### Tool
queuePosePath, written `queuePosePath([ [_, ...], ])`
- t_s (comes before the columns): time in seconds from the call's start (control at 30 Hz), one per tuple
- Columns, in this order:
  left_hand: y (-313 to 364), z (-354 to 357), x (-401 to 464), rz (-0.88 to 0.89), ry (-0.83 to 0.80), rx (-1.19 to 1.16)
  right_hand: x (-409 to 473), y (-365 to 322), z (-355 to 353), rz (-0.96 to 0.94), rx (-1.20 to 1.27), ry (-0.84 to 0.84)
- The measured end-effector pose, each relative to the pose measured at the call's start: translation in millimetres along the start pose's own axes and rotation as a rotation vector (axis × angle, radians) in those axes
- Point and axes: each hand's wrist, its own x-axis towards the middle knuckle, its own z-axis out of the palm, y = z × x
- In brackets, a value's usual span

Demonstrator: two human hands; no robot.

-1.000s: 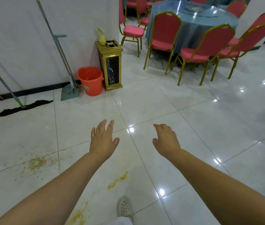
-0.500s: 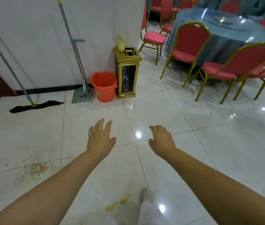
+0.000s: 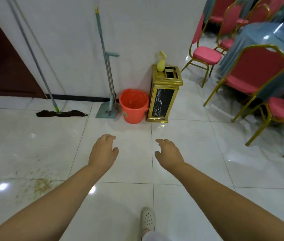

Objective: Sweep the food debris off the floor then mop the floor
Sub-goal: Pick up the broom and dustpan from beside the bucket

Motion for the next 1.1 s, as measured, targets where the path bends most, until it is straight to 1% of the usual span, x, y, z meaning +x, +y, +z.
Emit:
queuePosePath([
  [0.23,26,4,97,-0.134,0.047,-0.045,129,24,-55,-0.072,-0.040,-0.019],
  [0.43,18,2,159,-0.198,0.019,-0.084,212,8,-70,-0.151,-0.039,-0.050],
  [0.63,-6,-6,233,-0.231,0.009,-0.135,293,-25,-80,-0.216,-0.079,-0.056],
  [0.83,-37,-38,334,-0.229,0.017,-0.170,384,-73,-91,-0.184,-0.092,-0.034],
  [1.1,-64,-81,445,-0.199,0.069,-0.177,482,-140,-105,-0.220,-0.108,-0.098],
])
